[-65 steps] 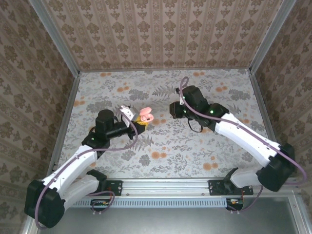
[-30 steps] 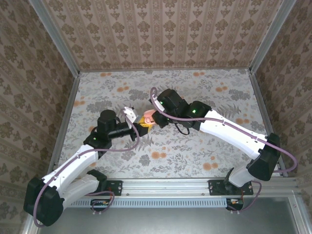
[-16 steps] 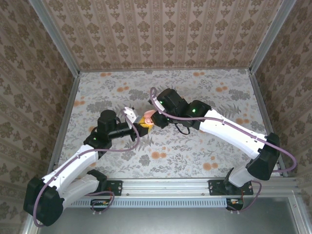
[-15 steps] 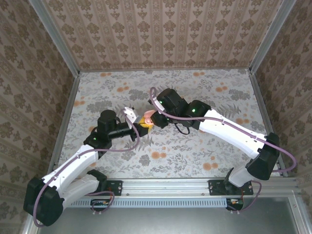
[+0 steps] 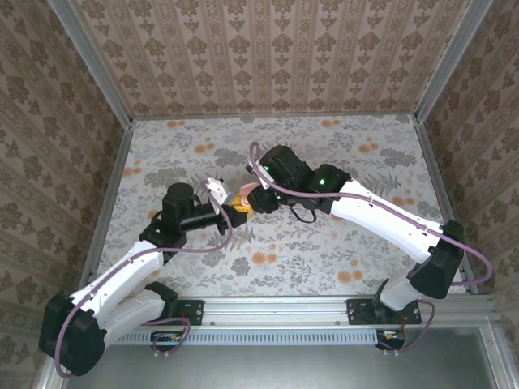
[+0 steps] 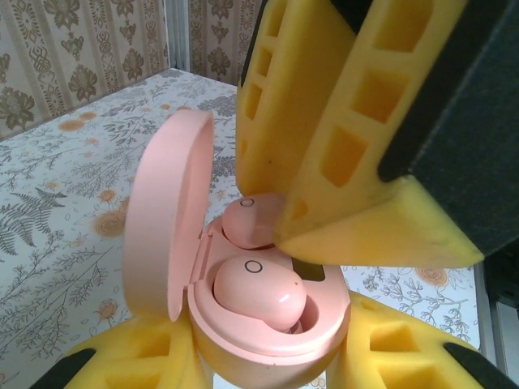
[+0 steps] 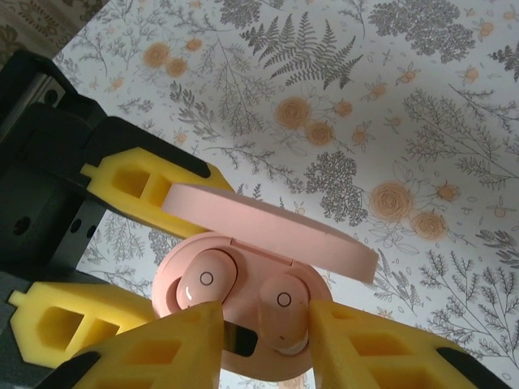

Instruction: Insert wireless bluetooth earbuds into charging case

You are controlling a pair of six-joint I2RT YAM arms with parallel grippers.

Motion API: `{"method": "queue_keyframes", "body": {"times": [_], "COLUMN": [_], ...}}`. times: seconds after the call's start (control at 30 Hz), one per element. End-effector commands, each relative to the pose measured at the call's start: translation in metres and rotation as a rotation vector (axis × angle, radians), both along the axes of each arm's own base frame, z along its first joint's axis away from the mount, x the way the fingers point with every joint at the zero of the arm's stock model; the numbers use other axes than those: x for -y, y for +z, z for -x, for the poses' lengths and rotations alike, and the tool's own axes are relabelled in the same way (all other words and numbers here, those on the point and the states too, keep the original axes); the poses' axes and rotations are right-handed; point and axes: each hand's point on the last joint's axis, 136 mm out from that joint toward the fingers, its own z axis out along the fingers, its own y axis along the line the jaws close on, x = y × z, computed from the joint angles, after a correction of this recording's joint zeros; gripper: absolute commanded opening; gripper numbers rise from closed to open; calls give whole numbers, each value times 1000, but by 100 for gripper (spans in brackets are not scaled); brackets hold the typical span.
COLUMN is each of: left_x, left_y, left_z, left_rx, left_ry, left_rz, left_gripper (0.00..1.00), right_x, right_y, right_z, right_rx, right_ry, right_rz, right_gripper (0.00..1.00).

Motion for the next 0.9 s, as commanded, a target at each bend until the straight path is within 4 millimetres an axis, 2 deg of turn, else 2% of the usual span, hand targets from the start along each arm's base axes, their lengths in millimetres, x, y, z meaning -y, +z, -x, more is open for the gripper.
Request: {"method": "queue_keyframes", "body": {"times": [0.0, 0.2, 0.4, 0.53, 0.67, 0.87], "left_x": [1, 1, 1, 1, 6, 18], "left_y": [14, 14, 17, 18, 25, 42], "left_z": [1, 2, 2, 5, 11, 15], "left_rx": [57, 56, 56, 58, 53, 42], "left_ry": [-5, -7, -10, -23, -74, -146], "left_rz": [27, 28, 36, 39, 65, 107], "left_gripper": [16, 16, 16, 16, 16, 16], "right_x": [-1, 6, 22, 30, 42, 36], "right_y": [8, 19, 30, 42, 64, 64], "right_z": [4, 4, -3, -6, -7, -9], "right_rx": [-23, -22, -47, -59, -61, -134], "right_ry": [3, -21, -88, -115, -130, -96], "right_rz": [-15, -53, -144, -217, -327, -397], "right_gripper": [34, 35, 37, 37, 38, 37]}}
